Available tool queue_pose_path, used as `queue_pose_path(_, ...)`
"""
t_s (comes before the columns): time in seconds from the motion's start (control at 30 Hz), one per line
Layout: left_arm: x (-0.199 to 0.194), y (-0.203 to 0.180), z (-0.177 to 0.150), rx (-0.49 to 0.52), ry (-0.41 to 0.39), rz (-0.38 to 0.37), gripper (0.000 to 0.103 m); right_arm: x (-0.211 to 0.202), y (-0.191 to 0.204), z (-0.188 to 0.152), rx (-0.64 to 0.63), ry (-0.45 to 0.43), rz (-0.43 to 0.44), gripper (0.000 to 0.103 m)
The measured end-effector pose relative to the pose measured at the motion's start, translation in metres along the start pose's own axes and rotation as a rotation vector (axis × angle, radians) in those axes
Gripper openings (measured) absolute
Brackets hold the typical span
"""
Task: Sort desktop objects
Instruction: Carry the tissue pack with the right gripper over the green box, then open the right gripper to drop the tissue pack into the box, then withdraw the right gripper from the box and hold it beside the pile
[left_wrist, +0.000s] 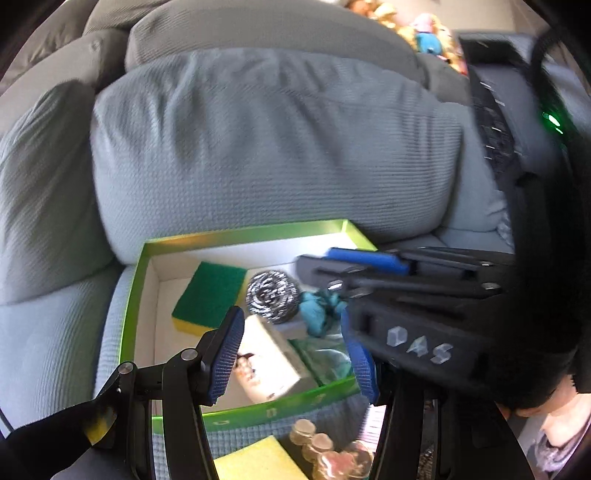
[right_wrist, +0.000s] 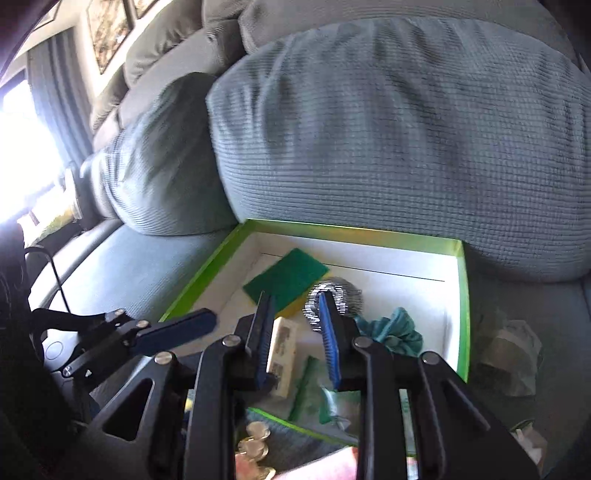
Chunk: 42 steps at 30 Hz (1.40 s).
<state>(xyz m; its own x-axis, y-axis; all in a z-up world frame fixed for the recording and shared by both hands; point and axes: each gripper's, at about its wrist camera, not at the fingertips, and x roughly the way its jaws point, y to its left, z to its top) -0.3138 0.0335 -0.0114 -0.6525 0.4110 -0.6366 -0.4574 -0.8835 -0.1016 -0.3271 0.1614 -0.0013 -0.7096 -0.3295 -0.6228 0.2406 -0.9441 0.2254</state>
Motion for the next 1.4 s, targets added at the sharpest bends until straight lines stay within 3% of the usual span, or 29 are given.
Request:
queue_pose_path(0.2,0.001,-0.001,-0.005,-0.001,0.002,0.115,0.056,-0.005,-0.012,-0.015,0.017,0.017,-0.052,0.027)
queue_pose_path(0.37,0.0,-0.004,-0.006,-0.012,0.025,0.173,0.056,-0.022,-0.018,-0.021,0.037,-0.01,-0.073,0.043)
queue_pose_path(0.43,-0.001,-0.004,-0.006,-0.019,0.031,0.202,0.056,-0.03,-0.016,-0.021,0.03,-0.03,-0.095,0.055)
queue_pose_path(0.63,-0.009,-0.01,-0.006,-0.021,0.036,0.243,0.056,-0.055,-0.008,-0.021,0.001,-0.078,-0.13,0.065)
queue_pose_path(1.4,-0.006,-0.039,0.0,-0.067,0.123,0.258,0.06,-0.121,-0.018,-0.048,0.007,-0.124,-0.23,0.068)
